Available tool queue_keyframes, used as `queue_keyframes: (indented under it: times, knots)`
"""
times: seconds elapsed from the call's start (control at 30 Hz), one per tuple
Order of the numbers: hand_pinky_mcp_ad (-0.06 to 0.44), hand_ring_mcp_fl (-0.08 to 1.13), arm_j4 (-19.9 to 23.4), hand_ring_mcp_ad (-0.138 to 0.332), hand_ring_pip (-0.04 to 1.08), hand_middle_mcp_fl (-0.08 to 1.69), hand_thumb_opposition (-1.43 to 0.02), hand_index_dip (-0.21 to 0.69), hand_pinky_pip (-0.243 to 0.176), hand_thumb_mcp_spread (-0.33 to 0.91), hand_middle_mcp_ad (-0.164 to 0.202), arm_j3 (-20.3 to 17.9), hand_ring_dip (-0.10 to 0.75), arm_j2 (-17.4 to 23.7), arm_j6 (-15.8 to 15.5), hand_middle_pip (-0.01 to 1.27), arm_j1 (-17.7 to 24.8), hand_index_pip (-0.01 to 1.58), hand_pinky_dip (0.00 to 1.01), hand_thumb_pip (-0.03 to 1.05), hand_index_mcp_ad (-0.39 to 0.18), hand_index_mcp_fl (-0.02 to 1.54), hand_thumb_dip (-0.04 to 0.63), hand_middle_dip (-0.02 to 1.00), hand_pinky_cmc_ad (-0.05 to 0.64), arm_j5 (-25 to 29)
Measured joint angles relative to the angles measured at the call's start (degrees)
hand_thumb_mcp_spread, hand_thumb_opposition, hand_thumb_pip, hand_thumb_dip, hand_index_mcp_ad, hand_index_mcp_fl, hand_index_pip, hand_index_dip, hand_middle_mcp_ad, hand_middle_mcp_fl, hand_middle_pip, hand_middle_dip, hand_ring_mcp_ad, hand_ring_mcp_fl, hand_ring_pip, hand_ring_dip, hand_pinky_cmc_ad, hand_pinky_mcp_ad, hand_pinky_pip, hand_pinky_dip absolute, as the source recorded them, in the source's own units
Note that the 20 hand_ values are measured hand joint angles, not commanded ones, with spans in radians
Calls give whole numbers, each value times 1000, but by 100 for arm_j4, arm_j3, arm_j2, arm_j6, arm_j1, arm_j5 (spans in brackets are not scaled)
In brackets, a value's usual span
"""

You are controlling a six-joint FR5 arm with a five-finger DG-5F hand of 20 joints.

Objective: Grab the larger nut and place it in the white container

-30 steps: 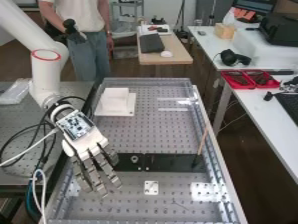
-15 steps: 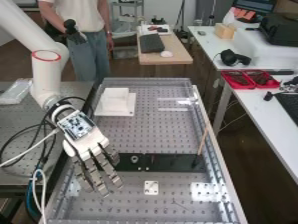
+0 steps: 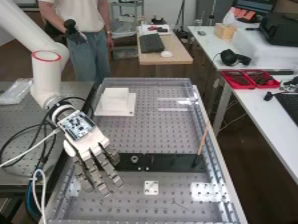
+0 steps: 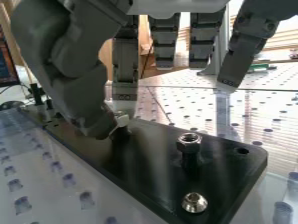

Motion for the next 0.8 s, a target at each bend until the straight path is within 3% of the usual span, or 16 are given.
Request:
queue_keyframes:
  times: [0.8]
  knots:
    - [309,-2,-18,176,230,7,-888,185,-91,340,99,7,105,11,-35,140,5,1564,796,799,-91,80,269,234,358,9]
